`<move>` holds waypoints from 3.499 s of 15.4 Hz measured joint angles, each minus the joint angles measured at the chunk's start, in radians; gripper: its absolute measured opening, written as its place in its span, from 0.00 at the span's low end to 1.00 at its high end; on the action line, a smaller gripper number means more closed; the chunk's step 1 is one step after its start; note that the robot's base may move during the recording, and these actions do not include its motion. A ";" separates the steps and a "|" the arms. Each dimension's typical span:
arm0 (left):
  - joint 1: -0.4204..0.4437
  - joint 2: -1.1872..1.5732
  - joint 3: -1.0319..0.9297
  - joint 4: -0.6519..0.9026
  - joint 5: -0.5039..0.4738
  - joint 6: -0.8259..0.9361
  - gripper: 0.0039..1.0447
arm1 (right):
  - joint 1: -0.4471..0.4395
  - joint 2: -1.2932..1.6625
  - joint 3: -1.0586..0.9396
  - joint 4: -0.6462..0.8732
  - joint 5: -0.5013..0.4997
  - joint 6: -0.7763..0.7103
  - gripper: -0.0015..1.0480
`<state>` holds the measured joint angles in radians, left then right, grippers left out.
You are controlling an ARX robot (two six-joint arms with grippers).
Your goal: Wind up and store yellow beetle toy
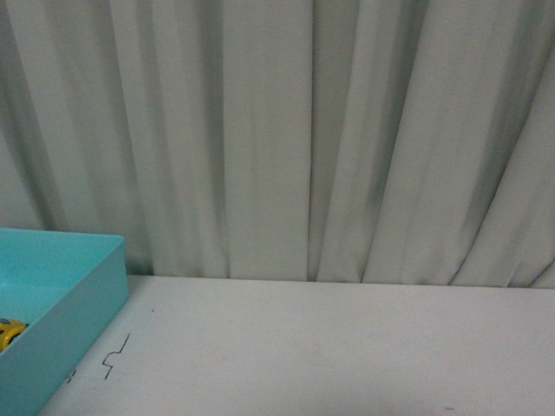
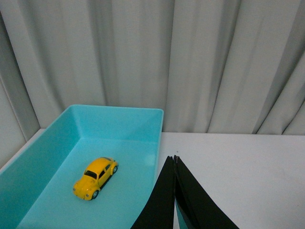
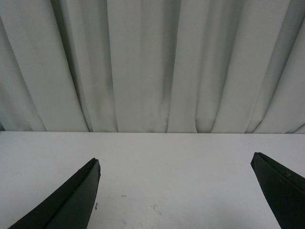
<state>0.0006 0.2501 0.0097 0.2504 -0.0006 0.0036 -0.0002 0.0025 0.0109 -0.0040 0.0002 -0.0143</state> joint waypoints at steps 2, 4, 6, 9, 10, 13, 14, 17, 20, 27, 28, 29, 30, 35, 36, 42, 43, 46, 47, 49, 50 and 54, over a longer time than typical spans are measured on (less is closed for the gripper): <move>0.000 -0.034 0.000 -0.033 0.000 0.000 0.01 | 0.000 0.000 0.000 0.000 0.000 0.000 0.94; 0.000 -0.063 0.000 -0.065 0.000 0.000 0.01 | 0.000 0.000 0.000 0.000 0.000 0.000 0.94; 0.000 -0.174 0.001 -0.229 0.001 0.000 0.01 | 0.000 0.000 0.000 0.000 0.000 0.000 0.94; 0.000 -0.244 0.001 -0.258 0.000 0.000 0.01 | 0.000 0.000 0.000 0.000 0.000 0.000 0.94; 0.000 -0.244 0.001 -0.254 0.000 0.000 0.01 | 0.000 0.000 0.000 0.000 0.000 0.000 0.94; 0.000 -0.244 0.001 -0.254 0.000 -0.001 0.22 | 0.000 0.000 0.000 0.000 0.000 0.000 0.94; 0.000 -0.244 0.001 -0.254 0.000 -0.001 0.35 | 0.000 0.000 0.000 0.000 0.000 0.000 0.94; 0.000 -0.244 0.001 -0.254 0.000 -0.001 0.78 | 0.000 0.000 0.000 0.000 0.000 0.000 0.94; 0.000 -0.244 0.001 -0.254 0.000 0.000 0.94 | 0.000 0.000 0.000 0.000 0.000 0.000 0.94; 0.000 -0.244 0.001 -0.254 0.000 -0.001 0.94 | 0.000 0.000 0.000 0.000 0.000 0.000 0.94; 0.000 -0.244 0.001 -0.254 0.000 -0.001 0.94 | 0.000 0.000 0.000 0.000 0.000 0.000 0.94; 0.000 -0.244 0.001 -0.254 0.000 -0.001 0.94 | 0.000 0.000 0.000 0.000 0.000 0.000 0.94; 0.000 -0.244 0.001 -0.253 0.000 -0.001 0.94 | 0.000 0.000 0.000 0.000 0.000 0.000 0.94; 0.000 -0.244 0.001 -0.253 0.000 -0.001 0.94 | 0.000 0.001 0.000 0.000 0.000 0.000 0.94; 0.000 -0.244 0.001 -0.254 0.000 -0.001 0.94 | 0.000 0.001 0.000 0.000 0.000 0.000 0.94; 0.000 -0.244 0.001 -0.254 0.000 -0.001 0.94 | 0.000 0.001 0.000 0.000 0.000 0.000 0.94; 0.000 -0.244 0.001 -0.254 0.000 -0.001 0.94 | 0.000 0.001 0.000 0.000 0.000 0.000 0.94; 0.000 -0.244 0.001 -0.254 0.000 -0.001 0.94 | 0.000 0.001 0.000 0.000 0.000 0.000 0.94; 0.000 -0.244 0.001 -0.253 0.000 -0.001 0.94 | 0.000 0.001 0.000 0.000 0.000 0.000 0.94; 0.000 -0.244 0.001 -0.254 0.000 -0.001 0.94 | 0.000 0.001 0.000 0.000 0.000 0.000 0.94; 0.000 -0.244 0.001 -0.254 0.000 -0.001 0.94 | 0.000 0.001 0.000 0.000 0.000 0.000 0.94; 0.000 -0.244 0.001 -0.254 0.000 -0.001 0.94 | 0.000 0.001 0.000 0.000 0.000 0.000 0.94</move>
<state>0.0006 0.0059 0.0105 -0.0032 -0.0006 0.0029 -0.0002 0.0032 0.0109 -0.0040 0.0002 -0.0143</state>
